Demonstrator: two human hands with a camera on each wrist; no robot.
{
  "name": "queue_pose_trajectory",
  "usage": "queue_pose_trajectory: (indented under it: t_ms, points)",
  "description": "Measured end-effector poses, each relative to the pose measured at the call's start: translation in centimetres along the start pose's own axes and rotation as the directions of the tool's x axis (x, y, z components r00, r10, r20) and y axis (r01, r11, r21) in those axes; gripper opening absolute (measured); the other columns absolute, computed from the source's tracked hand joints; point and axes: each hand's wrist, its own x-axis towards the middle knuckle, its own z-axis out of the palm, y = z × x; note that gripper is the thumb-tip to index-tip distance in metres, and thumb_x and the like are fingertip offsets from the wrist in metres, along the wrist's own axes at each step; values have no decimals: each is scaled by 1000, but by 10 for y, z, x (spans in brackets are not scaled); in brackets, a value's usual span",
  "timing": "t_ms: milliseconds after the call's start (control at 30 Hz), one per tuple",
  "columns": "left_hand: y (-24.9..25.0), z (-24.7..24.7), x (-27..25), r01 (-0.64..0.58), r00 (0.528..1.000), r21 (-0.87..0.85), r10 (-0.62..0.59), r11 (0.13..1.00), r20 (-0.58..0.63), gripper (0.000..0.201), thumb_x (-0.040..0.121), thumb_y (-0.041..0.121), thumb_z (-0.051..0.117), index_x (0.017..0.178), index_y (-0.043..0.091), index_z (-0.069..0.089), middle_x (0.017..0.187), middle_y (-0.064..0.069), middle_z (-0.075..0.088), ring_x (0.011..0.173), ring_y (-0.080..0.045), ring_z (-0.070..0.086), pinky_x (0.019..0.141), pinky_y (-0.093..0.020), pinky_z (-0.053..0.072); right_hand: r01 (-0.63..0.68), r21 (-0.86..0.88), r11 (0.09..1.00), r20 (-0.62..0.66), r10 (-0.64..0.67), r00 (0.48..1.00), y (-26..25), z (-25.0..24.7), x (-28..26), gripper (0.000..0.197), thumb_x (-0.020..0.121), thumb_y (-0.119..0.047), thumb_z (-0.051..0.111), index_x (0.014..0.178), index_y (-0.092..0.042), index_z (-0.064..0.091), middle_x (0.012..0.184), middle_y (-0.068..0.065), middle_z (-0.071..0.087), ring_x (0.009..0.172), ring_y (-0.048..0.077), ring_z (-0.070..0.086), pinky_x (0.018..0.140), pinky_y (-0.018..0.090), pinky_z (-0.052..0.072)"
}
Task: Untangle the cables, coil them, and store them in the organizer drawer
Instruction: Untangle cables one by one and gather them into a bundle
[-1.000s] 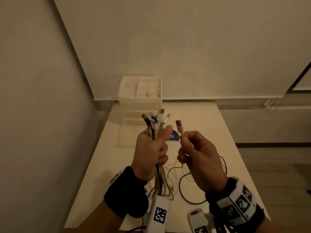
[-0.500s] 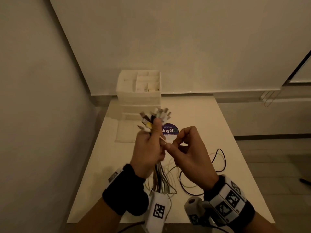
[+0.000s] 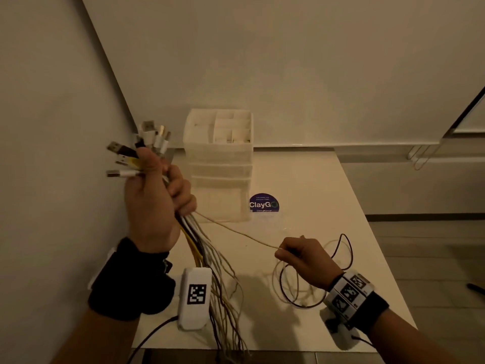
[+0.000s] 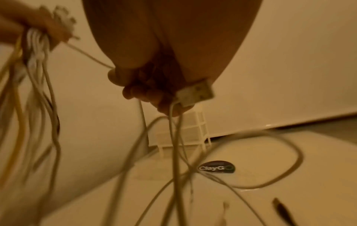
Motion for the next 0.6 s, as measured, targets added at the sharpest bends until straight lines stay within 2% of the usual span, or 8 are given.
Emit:
queue_pose_trajectory:
  t_ms: [167, 300, 367, 433, 467, 500, 567, 600]
  points:
    - [34, -22, 10, -36, 999, 19, 36, 999, -2, 48, 97, 56, 39, 63, 22, 39, 49, 7, 23, 35, -7, 16, 38, -17, 15, -84, -54, 995, 7, 84, 996, 39, -8, -12, 31, 97, -34, 48, 68, -22, 49, 59, -11, 52, 55, 5, 46, 57, 22, 37]
    - [11, -12, -1, -7, 995, 260, -18, 965, 96, 48, 83, 32, 72, 59, 10, 37, 45, 4, 23, 32, -10, 16, 40, -14, 19, -217, 234, 948, -3, 224, 975, 11, -21, 1, 36, 98, -24, 51, 64, -11, 47, 50, -11, 47, 49, 10, 39, 51, 30, 37]
    - [-10, 5, -12, 43, 987, 397, -101, 917, 126, 34, 77, 28, 76, 57, 13, 52, 39, 5, 32, 30, -10, 20, 40, -15, 22, -235, 359, 903, 21, 244, 970, -8, -29, 9, 40, 98, -36, 47, 67, -12, 48, 55, -7, 38, 51, 13, 31, 49, 27, 31]
    - [-27, 23, -24, 27, 970, 517, -146, 856, 192, 15, 75, 22, 76, 63, 26, 67, 41, -2, 56, 31, -3, 35, 39, -15, 32, -215, 416, 884, 78, 200, 977, -25, -36, 14, 38, 97, -40, 45, 70, -15, 53, 62, -4, 36, 55, 13, 30, 51, 24, 28]
    - [-35, 31, -30, -8, 953, 550, -159, 835, 257, 13, 79, 15, 75, 74, 28, 71, 62, 0, 69, 38, 4, 47, 43, -15, 40, -193, 412, 891, 100, 167, 981, -33, -39, 16, 34, 95, -37, 44, 71, -17, 54, 64, -6, 37, 56, 12, 30, 53, 24, 28]
    - [-43, 37, -34, -41, 928, 572, -181, 819, 326, 11, 83, 13, 73, 86, 24, 73, 81, 3, 71, 53, 8, 59, 56, -13, 48, -156, 381, 911, 108, 124, 986, -40, -41, 18, 31, 96, -33, 43, 71, -18, 54, 64, -7, 38, 58, 11, 32, 54, 24, 29]
    - [-58, 42, -36, -101, 895, 650, -217, 753, 390, 16, 85, 29, 72, 99, 23, 73, 93, 5, 75, 86, -1, 69, 82, -29, 55, -95, 311, 945, 103, 66, 992, -54, -46, 21, 33, 100, -27, 41, 70, -19, 54, 66, -6, 40, 59, 9, 35, 57, 26, 31]
    - [-63, 43, -35, -122, 900, 683, -210, 721, 382, 20, 84, 36, 71, 101, 25, 73, 94, 9, 75, 91, -6, 69, 85, -38, 54, -74, 281, 957, 91, 50, 995, -60, -50, 22, 34, 101, -27, 41, 70, -20, 54, 67, -4, 41, 60, 9, 36, 59, 28, 32]
